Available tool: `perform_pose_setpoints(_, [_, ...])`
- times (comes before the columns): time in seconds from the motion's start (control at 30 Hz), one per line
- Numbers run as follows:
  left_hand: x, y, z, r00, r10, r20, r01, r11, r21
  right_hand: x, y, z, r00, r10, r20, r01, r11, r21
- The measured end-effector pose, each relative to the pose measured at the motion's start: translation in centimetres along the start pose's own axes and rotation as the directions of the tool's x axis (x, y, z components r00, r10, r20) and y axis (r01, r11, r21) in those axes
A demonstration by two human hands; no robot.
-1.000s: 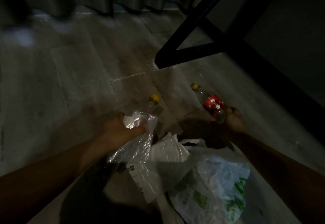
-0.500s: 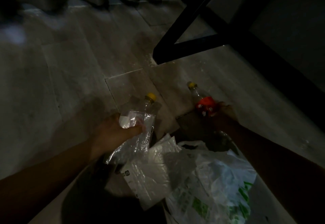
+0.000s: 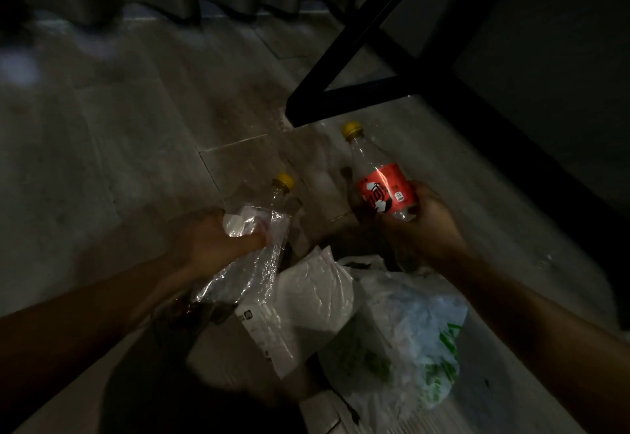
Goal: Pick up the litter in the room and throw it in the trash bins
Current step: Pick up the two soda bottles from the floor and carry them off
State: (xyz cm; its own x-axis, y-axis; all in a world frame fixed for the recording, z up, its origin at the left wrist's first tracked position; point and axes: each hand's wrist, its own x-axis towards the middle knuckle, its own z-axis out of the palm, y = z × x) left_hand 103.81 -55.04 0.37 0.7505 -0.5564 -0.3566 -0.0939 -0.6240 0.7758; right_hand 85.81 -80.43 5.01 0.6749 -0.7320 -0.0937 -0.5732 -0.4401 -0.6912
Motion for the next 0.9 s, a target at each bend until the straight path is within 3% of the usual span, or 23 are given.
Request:
perform_pose_setpoints(0.23, [-0.8, -0.9, -1.0, 0.998, 0.004, -0.056, -0.001, 0.999, 0.046, -1.5, -0.8, 0.7, 0.996, 0.084, 0.036, -0.083, 0.996, -0.041])
perform_pose_setpoints(0.4, [-0.4, -3.8, -1.7, 0.991, -0.043, -0.125, 0.072, 0.97, 0.231, -1.6, -2.0, 2.3, 0.993, 0.076, 0.087, -0.069, 0.994, -0.079])
perform_pose_setpoints(0.57, [0.1, -6.4, -2.1, 0.98, -0.059, -0.188, 0.097, 0.976, 0.197, -1.7, -2.8, 3.4, 0.979, 0.053, 0.198, -0.064, 0.997, 0.046])
perform_pose_setpoints(0.9, [0.1, -6.6, -0.2, 0.992, -0.078, -0.101, 0.099, 0.971, 0.218, -1.2, -2.6, 4.1, 0.976, 0.034, 0.216, -0.05, 0.997, 0.067])
